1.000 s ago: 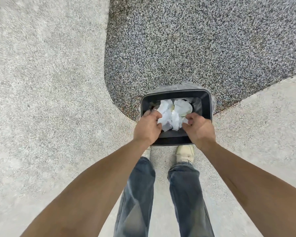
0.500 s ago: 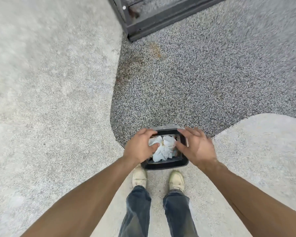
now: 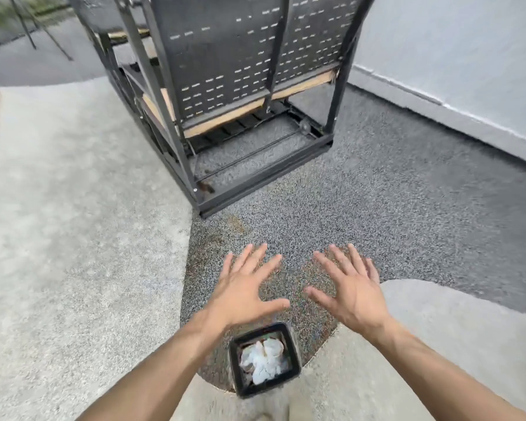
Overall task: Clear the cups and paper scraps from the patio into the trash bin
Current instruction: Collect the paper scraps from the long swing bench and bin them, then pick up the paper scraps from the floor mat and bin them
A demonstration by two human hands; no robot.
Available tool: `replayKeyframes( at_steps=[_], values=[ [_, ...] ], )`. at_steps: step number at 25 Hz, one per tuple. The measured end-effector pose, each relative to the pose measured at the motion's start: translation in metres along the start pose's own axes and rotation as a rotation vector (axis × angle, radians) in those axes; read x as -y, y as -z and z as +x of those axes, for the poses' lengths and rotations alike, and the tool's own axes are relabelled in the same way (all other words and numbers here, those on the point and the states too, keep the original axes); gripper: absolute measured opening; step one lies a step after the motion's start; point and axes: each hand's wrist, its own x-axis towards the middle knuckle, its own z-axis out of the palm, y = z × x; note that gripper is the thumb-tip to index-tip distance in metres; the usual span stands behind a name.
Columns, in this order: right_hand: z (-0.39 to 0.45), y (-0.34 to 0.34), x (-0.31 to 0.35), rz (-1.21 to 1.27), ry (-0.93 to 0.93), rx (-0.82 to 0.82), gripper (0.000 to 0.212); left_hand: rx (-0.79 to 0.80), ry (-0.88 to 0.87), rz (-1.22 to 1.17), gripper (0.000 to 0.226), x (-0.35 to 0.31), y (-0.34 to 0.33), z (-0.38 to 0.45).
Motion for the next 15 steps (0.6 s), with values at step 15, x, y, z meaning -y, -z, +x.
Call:
replayKeyframes(
  at_steps=[15],
  values=[
    [-0.183, 0.124, -0.069, -0.081, -0.549, -0.296, 0.085, -0.120, -0.616, 0.074, 0.091, -0.174, 0.054, 0.033]
  ],
)
